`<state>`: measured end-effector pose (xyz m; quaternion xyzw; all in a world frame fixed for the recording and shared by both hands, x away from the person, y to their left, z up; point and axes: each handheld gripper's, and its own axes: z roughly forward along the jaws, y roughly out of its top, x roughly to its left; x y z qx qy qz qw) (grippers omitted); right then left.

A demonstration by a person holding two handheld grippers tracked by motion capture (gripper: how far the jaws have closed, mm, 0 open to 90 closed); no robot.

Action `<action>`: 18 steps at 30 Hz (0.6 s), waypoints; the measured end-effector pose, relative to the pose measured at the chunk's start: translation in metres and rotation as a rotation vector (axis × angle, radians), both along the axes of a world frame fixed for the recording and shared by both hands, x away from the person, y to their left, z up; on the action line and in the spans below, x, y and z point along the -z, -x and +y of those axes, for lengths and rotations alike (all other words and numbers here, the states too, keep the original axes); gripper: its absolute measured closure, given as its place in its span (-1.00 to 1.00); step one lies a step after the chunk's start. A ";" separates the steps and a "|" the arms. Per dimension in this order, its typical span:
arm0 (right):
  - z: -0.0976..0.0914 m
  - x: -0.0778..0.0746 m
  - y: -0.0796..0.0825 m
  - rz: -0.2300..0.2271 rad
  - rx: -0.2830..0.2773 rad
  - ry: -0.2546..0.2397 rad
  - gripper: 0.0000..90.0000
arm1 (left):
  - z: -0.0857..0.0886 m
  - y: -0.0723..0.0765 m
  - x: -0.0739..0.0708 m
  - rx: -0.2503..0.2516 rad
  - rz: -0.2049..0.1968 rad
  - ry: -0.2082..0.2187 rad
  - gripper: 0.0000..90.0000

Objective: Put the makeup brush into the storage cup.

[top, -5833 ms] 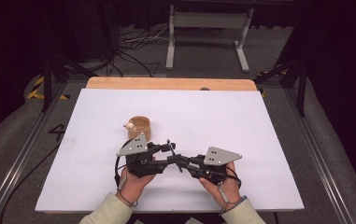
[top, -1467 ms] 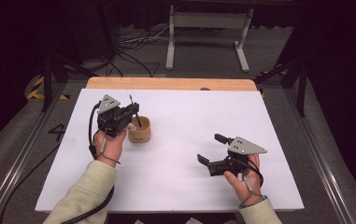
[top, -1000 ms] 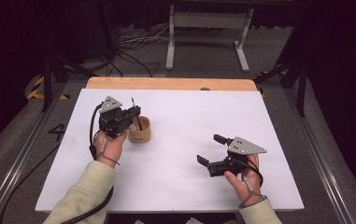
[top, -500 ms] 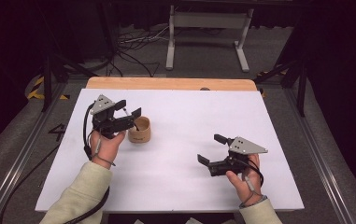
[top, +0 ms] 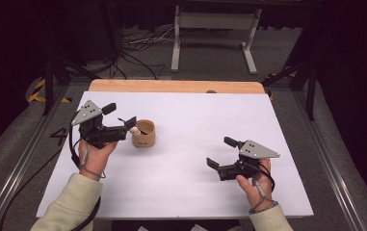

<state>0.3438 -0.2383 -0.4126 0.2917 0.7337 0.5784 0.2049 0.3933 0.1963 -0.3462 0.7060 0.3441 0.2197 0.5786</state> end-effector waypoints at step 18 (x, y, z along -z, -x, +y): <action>-0.019 -0.006 0.002 -0.018 0.013 0.023 -0.99 | 0.020 0.046 0.030 0.217 -0.041 0.036 -0.98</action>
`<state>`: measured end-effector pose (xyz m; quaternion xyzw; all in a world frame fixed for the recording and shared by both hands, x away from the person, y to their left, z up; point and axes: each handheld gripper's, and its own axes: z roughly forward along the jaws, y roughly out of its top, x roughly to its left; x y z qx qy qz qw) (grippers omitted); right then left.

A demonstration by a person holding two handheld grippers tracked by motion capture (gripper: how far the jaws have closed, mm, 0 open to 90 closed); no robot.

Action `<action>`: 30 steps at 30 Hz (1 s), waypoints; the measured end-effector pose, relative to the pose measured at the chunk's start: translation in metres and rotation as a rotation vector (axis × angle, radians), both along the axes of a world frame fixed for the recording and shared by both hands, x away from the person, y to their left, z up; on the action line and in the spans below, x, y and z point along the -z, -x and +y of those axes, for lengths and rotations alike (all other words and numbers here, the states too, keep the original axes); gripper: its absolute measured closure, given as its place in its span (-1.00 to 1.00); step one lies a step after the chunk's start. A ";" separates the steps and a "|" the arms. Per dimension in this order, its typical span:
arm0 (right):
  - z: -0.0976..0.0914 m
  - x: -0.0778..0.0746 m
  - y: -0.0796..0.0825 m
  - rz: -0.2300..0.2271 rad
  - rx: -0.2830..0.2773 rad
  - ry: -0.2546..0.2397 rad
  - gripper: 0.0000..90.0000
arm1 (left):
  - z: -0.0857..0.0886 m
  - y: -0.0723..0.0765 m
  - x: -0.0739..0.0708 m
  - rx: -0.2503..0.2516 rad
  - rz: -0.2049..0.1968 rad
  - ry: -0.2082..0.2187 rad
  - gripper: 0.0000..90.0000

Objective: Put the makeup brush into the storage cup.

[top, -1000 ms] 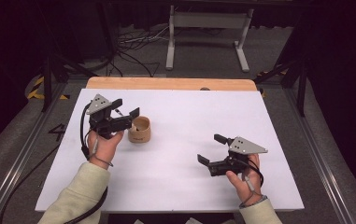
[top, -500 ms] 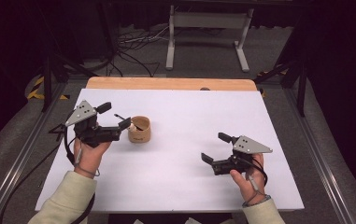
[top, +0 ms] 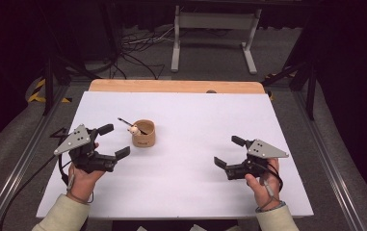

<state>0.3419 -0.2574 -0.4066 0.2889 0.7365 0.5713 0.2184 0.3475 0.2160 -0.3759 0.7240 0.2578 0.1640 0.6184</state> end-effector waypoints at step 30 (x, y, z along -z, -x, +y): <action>-0.021 0.018 0.010 0.010 -0.007 0.027 -0.99 | 0.010 0.017 0.070 0.072 0.081 -0.025 -0.97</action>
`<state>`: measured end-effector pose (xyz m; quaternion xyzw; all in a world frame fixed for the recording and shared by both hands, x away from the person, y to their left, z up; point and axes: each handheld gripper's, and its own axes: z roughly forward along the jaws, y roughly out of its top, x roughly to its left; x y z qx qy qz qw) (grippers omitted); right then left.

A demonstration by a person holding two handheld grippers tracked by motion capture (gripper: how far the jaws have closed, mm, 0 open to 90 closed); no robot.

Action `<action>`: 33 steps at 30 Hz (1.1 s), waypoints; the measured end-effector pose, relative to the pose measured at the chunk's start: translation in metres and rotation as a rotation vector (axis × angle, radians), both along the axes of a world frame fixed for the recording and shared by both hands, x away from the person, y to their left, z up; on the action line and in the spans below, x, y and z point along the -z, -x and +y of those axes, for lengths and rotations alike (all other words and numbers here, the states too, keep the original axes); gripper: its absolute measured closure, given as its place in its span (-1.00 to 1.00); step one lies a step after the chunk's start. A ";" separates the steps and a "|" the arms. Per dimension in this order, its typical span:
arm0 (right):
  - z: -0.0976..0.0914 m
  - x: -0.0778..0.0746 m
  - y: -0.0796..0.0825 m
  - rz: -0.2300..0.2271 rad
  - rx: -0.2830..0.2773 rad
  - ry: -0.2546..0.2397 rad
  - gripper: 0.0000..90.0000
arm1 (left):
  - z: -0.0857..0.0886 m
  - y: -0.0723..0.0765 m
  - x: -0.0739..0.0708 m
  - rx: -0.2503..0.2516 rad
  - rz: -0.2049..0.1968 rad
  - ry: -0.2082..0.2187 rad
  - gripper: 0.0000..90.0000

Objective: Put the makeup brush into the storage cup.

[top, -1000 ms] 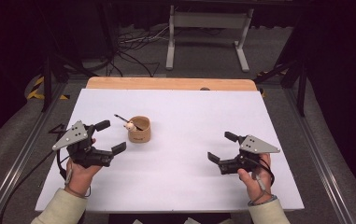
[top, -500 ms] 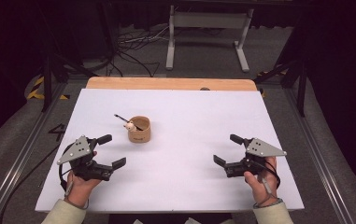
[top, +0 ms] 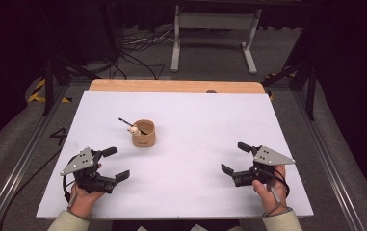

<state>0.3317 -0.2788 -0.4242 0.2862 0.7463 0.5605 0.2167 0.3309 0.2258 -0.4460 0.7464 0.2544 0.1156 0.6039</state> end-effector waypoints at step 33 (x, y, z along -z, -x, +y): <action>-0.002 0.026 0.002 0.071 -0.003 0.006 -0.99 | 0.000 0.001 0.016 -0.023 0.041 -0.024 -0.97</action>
